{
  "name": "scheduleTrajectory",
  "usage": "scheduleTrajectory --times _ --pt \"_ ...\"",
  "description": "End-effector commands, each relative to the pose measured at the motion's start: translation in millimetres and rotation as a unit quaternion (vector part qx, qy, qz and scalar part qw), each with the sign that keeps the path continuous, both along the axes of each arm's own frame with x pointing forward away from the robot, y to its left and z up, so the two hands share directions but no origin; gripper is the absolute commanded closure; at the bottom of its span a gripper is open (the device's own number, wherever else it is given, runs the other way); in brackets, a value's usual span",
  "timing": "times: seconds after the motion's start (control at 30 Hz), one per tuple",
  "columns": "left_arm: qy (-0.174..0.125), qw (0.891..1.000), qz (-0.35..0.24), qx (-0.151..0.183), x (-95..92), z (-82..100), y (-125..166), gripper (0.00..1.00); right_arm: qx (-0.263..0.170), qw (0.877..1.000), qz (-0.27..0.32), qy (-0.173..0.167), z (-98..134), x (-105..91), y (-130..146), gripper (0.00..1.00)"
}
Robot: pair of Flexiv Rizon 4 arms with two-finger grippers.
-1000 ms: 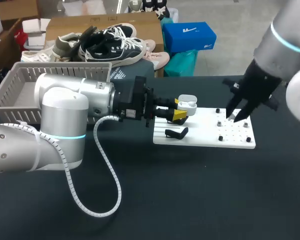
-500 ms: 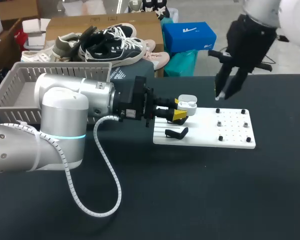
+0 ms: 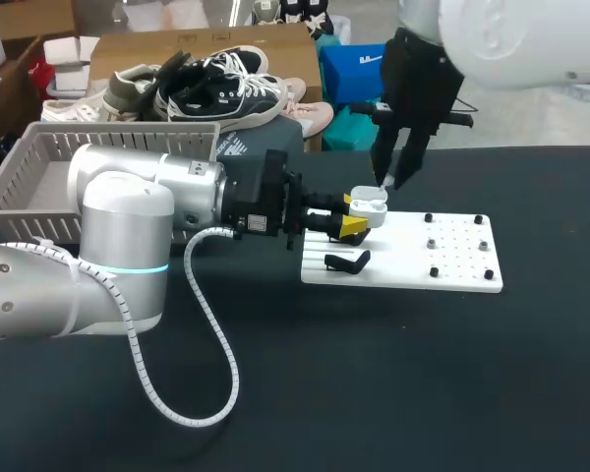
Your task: Pick up each earbud case from the left stands, insert the matching earbuds, close the lid, and place the case in the box.
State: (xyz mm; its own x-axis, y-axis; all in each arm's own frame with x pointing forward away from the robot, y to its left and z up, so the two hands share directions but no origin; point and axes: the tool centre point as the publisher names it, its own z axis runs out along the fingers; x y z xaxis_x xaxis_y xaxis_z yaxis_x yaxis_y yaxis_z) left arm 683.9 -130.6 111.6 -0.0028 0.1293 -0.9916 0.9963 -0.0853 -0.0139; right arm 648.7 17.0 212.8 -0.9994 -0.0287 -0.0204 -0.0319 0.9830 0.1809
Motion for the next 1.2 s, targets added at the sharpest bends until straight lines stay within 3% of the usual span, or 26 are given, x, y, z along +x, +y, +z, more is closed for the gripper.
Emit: scheduleTrajectory --times 0.03,0.57,1.2 --pt "0.0 1.0 -0.001 0.0 0.8 -0.2 -0.2 1.0 -0.007 1.0 0.001 0.011 -3.6 11.1 10.6 1.0" --pt "0.0 1.0 -0.001 0.0 0.8 -0.2 -0.2 1.0 0.002 1.0 0.012 0.028 -16.0 22.2 24.4 1.0" --pt "0.0 1.0 -0.001 0.0 0.8 -0.2 -0.2 1.0 0.012 0.998 0.056 0.019 -25.3 23.6 20.7 1.0"
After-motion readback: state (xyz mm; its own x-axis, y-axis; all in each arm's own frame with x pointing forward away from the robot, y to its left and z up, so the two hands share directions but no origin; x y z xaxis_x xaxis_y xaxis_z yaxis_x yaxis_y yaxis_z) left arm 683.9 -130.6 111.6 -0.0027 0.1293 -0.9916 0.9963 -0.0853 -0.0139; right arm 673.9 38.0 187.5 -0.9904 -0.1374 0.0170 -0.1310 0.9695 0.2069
